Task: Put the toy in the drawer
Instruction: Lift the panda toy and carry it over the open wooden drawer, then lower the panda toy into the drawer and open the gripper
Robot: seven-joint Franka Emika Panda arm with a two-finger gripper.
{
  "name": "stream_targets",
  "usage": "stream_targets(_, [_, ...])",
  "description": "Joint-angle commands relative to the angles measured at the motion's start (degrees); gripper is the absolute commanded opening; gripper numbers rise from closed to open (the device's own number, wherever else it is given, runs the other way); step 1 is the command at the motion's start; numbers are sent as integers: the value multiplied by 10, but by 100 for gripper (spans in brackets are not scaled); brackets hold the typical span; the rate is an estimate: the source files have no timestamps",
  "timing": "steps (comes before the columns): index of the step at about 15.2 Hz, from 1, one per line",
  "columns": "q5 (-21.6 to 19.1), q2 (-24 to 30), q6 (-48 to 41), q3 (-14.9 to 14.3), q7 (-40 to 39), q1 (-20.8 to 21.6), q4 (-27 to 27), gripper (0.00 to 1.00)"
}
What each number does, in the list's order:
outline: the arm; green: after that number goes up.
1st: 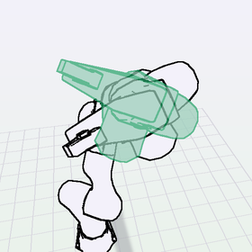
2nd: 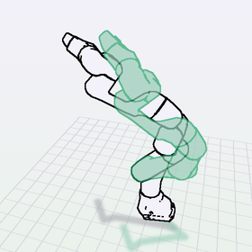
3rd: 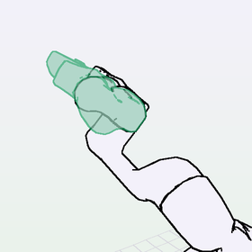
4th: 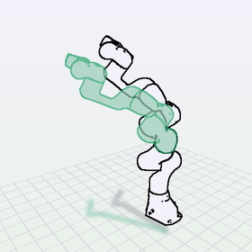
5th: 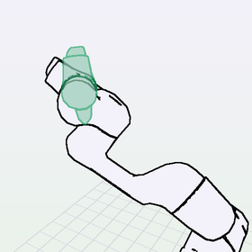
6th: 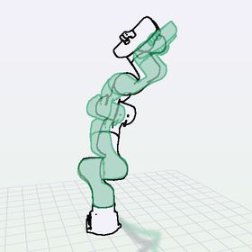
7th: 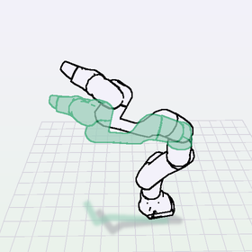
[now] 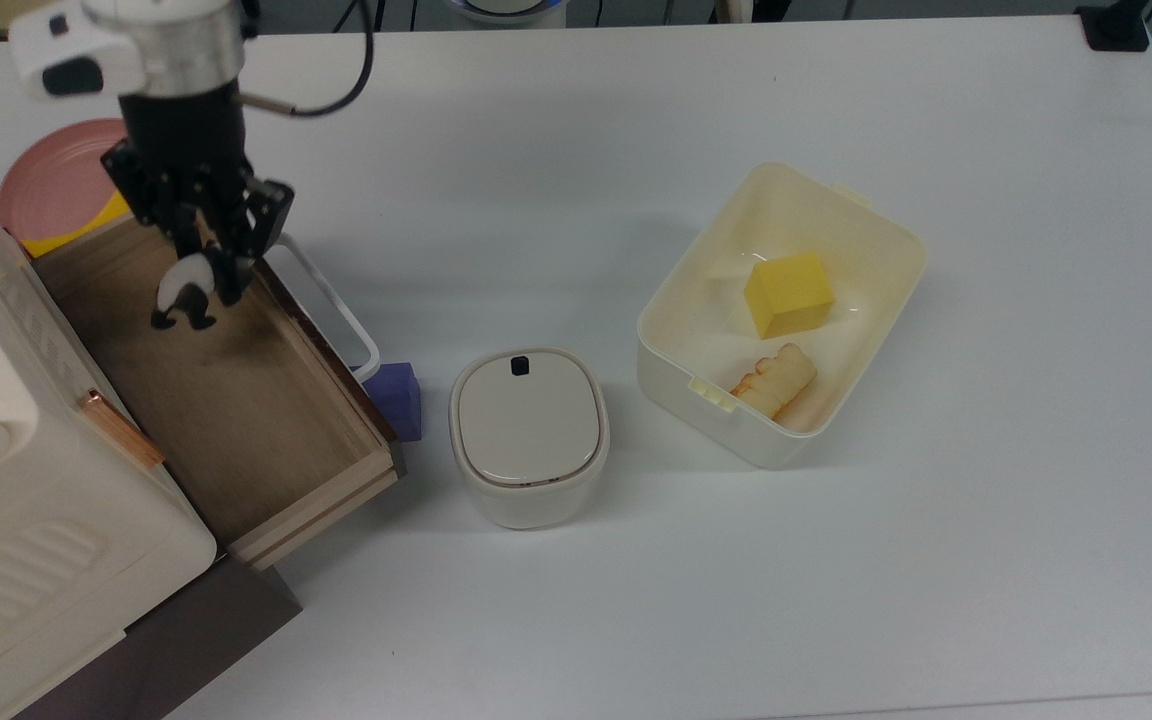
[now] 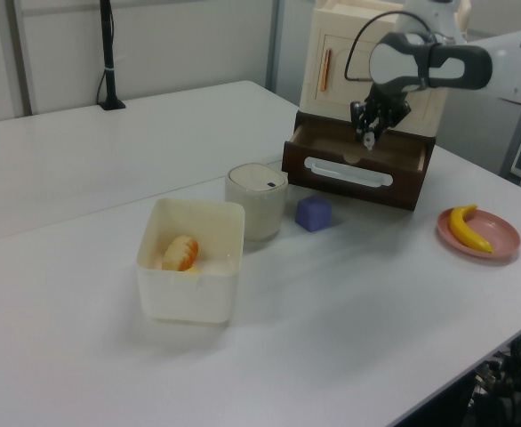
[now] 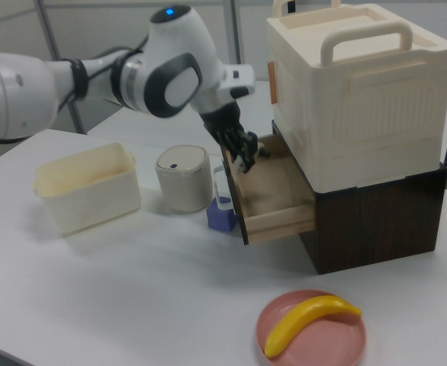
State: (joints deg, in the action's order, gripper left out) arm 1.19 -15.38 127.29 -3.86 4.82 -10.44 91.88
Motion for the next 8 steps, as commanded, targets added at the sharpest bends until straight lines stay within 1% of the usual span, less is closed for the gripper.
stream_targets(1, [1,-39,30,-5,-14,2,-1,0])
stream_targets(3, [13,-54,44,-5,-14,-5,0,0])
stream_targets(4, [17,-54,48,-5,-16,-6,0,9])
stream_targets(7, [16,-51,47,-5,-12,-6,0,70])
stream_targets(8, [16,-48,45,-5,-12,-5,0,84])
